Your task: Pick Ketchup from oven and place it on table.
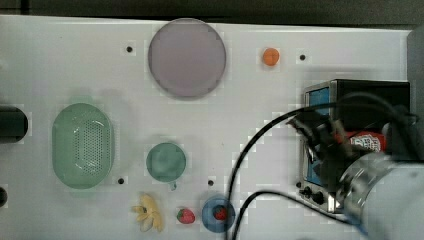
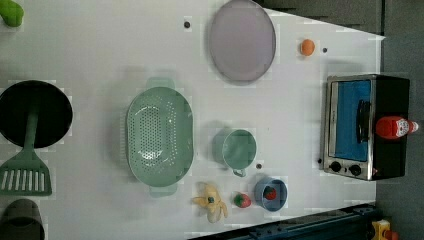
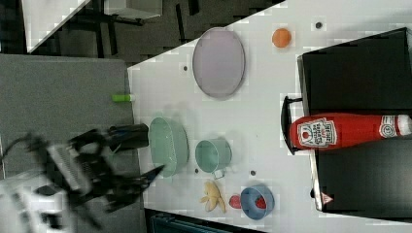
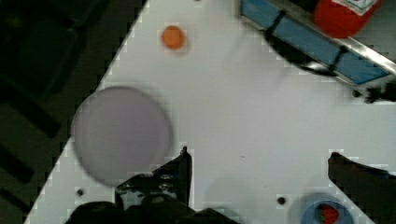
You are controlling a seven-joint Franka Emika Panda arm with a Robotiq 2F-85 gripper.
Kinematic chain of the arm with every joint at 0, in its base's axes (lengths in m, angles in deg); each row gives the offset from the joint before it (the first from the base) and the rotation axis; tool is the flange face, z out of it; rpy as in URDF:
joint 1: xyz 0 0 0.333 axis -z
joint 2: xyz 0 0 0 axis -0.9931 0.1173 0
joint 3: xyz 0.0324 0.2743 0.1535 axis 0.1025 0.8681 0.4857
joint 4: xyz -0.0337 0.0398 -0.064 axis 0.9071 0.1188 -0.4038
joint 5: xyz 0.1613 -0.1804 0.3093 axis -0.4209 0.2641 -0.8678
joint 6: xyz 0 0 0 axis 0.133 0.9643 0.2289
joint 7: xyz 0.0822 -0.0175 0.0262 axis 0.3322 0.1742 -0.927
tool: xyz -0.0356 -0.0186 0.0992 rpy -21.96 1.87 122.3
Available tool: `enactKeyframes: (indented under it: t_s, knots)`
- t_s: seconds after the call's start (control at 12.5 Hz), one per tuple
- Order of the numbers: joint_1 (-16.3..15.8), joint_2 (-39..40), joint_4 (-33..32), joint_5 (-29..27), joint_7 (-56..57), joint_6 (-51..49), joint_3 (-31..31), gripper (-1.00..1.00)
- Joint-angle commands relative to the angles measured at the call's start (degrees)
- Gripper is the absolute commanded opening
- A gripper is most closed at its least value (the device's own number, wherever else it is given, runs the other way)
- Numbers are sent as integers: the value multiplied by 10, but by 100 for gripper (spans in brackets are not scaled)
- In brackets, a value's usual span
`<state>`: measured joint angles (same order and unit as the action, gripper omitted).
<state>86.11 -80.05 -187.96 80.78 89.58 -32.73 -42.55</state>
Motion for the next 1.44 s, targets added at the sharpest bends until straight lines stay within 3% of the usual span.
enactKeyframes:
  t_s: [0.08,0.88,1.12,1.44]
  knots:
    - [22,53,-20,9,-17,31,-57,100]
    - [27,242,-5,-7,-18,221,-182,100]
    - [34,303,11,-64,-49,221,-196,100]
    - [40,351,16,-79,-57,223,-200,100]
